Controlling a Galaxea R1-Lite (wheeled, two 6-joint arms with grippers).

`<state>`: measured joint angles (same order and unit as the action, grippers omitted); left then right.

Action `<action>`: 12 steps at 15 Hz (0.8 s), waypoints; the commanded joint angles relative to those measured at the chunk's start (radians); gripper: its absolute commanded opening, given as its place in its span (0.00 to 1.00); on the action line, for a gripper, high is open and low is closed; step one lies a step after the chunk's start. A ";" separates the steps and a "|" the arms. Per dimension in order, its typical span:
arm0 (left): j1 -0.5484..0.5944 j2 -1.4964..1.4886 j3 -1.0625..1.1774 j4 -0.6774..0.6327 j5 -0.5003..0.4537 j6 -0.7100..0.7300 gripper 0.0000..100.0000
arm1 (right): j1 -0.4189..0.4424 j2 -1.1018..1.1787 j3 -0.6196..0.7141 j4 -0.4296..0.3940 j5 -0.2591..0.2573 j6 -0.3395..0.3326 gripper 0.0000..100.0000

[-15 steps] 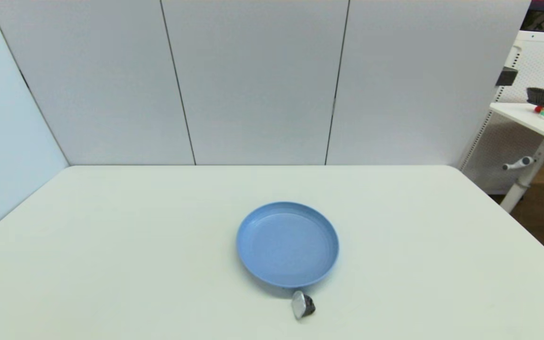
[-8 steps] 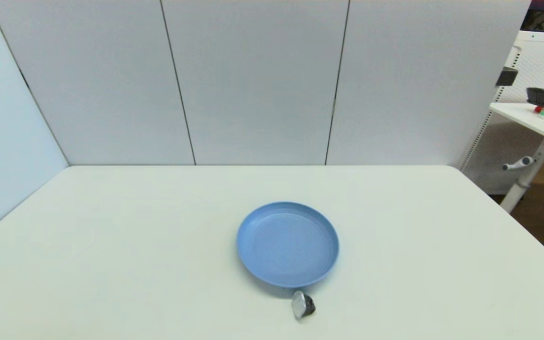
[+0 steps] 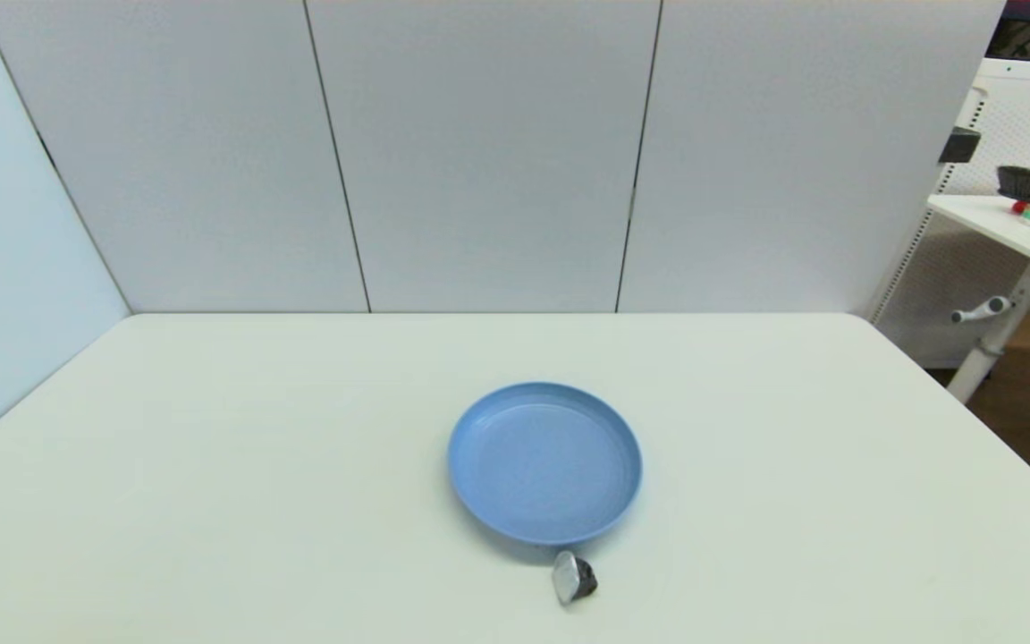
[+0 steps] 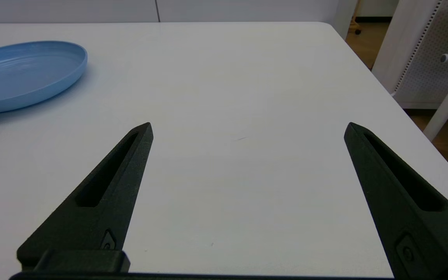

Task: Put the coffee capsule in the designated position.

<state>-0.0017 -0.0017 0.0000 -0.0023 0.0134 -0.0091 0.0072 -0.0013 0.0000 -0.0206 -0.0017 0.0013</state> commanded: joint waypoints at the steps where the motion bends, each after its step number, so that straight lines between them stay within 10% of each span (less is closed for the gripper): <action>1: 0.000 0.002 0.000 -0.001 0.000 0.000 1.00 | 0.000 0.001 0.006 -0.001 0.000 -0.001 1.00; 12: 0.000 0.002 0.000 -0.001 0.000 0.000 1.00 | 0.000 0.001 0.006 -0.001 0.000 0.002 1.00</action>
<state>-0.0017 -0.0017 0.0000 -0.0028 0.0134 -0.0089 0.0072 -0.0013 0.0000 -0.0206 -0.0017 0.0017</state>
